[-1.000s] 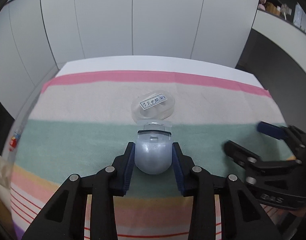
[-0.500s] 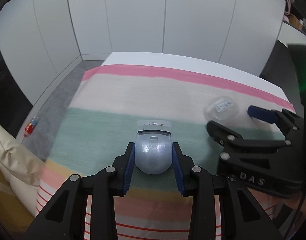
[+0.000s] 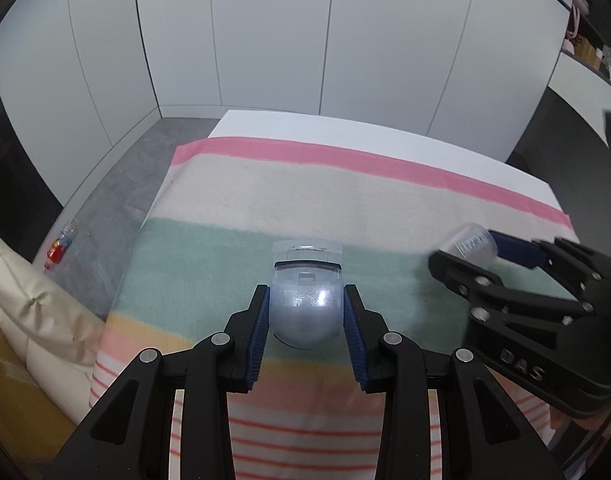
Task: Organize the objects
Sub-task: 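Grasp the light blue compact with the left tool while the right tool grasps the clear labeled case, then carry the light blue compact with the left tool while the right tool carries the clear case toward the box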
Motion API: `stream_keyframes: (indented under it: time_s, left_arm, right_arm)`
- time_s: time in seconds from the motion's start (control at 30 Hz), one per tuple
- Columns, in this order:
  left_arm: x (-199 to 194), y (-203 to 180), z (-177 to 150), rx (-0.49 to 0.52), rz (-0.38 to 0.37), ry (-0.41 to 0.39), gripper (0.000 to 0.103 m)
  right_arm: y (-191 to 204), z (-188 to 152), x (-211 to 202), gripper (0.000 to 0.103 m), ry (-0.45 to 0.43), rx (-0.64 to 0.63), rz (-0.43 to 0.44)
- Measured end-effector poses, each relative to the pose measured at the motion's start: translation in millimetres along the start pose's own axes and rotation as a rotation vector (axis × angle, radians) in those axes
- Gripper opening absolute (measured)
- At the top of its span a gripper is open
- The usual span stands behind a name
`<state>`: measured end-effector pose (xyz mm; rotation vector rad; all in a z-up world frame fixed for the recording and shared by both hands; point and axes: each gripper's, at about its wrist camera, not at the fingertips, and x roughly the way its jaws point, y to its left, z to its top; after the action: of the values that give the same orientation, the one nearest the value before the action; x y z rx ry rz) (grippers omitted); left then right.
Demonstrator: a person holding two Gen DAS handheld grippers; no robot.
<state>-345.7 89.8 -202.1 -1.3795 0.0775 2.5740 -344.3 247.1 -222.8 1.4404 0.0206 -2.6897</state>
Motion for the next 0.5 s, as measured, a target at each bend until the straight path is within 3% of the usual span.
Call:
stream_keyframes:
  time_s: [0.27,0.5]
  left_arm:
    - [-57,-18,-5,0.029,-0.015,-0.009,0.036]
    - [-123,-34,-15,0.014,-0.046,-0.037,0.036]
  right_arm:
    - [-10,-33,-62,0.061,0.01,0.06,-0.009]
    - [-12,-51,-141,0.061,-0.02,0.083,-0.031]
